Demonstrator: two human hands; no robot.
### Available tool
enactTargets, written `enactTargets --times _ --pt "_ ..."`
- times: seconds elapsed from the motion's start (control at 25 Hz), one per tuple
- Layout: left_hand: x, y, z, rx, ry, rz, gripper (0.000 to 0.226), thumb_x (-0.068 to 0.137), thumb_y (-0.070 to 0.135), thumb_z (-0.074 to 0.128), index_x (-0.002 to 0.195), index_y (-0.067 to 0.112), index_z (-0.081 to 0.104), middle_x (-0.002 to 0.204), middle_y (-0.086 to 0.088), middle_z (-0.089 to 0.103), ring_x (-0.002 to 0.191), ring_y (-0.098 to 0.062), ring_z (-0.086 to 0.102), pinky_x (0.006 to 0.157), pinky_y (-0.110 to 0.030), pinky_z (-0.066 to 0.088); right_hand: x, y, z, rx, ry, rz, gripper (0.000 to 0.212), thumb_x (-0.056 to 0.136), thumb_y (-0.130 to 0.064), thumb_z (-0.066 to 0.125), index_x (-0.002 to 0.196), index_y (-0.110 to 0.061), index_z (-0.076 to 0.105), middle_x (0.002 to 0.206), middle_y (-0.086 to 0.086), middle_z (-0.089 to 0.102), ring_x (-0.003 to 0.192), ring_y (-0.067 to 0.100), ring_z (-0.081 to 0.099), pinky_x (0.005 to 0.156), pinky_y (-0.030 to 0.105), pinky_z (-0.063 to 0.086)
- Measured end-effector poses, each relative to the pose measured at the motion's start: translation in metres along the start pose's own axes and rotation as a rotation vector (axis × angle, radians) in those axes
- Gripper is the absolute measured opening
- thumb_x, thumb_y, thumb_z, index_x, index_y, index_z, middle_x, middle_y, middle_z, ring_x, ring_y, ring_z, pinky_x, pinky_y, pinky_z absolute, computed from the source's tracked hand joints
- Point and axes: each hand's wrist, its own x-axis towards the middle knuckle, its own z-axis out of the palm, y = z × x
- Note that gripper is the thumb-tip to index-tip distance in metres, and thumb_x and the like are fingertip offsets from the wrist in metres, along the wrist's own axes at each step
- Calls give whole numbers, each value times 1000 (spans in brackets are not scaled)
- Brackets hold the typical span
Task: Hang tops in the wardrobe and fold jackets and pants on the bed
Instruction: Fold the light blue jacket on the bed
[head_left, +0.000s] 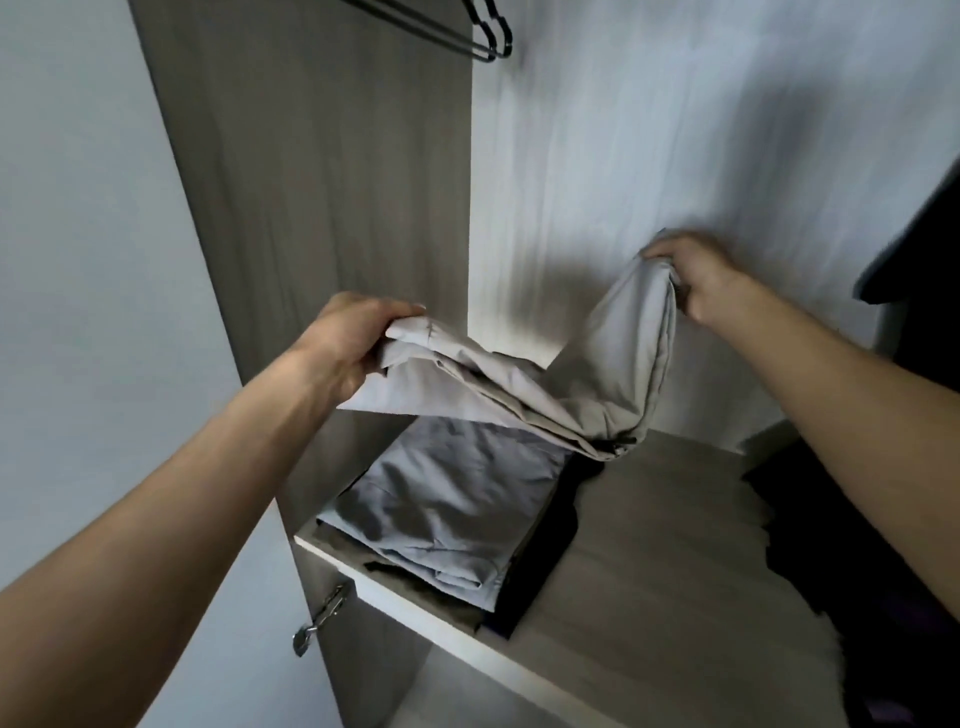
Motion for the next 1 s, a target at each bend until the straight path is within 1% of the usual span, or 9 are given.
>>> enactTargets --times 0.2,0.32,0.44,0.48,0.6,0.68,0.76,0.84,1.0 --pt "18 24 -4 9 186 61 13 90 6 64 77 8 62 64 -3 65 60 -16 63 50 -25 51 95 -11 63 217 -234 -46 31 75 -4 60 49 -18 49 50 1 48 50 15 51 58 22 44" --pt "17 19 14 -12 399 89 19 84 2 68 66 5 64 48 -2 59 44 -14 58 39 -20 42 160 20 68 309 -370 -19 57 92 -5 47 38 -16 61 48 -5 62 51 9 62 62 17 51" --pt "9 -35 39 106 549 76 15 82 8 74 68 4 69 52 -2 63 47 -13 58 46 -23 46 233 110 54 329 -399 93 7 74 -19 72 79 -15 73 87 1 71 83 14 68 98 26 51" --pt "2 -65 48 130 570 17 13 81 9 76 70 3 70 57 -4 66 52 -15 60 51 -27 49 257 157 50 307 -367 194 16 73 -20 72 88 -14 72 91 2 71 86 16 68 104 30 48" --pt "-18 -171 76 -22 589 -382 10 79 3 76 85 -2 70 77 -15 72 66 -25 66 62 -36 57 244 245 48 58 -393 481 31 89 -12 60 62 -14 75 54 0 67 48 9 65 64 17 56" --pt "-32 -217 89 -270 526 -679 16 81 -3 72 96 -2 67 87 -20 72 75 -31 68 68 -38 58 234 292 48 -107 -412 505 25 78 -10 69 54 -14 73 48 1 65 35 4 57 47 15 49" --pt "-36 -232 86 -441 474 -773 22 85 -5 66 106 0 65 95 -20 74 84 -34 71 73 -43 61 251 312 50 -218 -330 388 12 81 -5 67 74 -6 77 67 1 73 42 3 59 55 18 49" --pt "-30 -230 75 -418 489 -747 22 86 2 67 108 3 65 88 -15 75 73 -27 72 59 -36 61 273 313 53 -379 -280 253 34 75 -13 70 105 2 73 72 -1 73 65 18 66 68 30 52" --pt "-21 -223 65 -300 618 -703 11 89 12 68 96 6 63 74 -9 64 56 -20 63 46 -25 52 265 299 38 -871 -366 -11 27 81 -14 70 104 0 71 102 23 70 95 40 66 82 41 50"
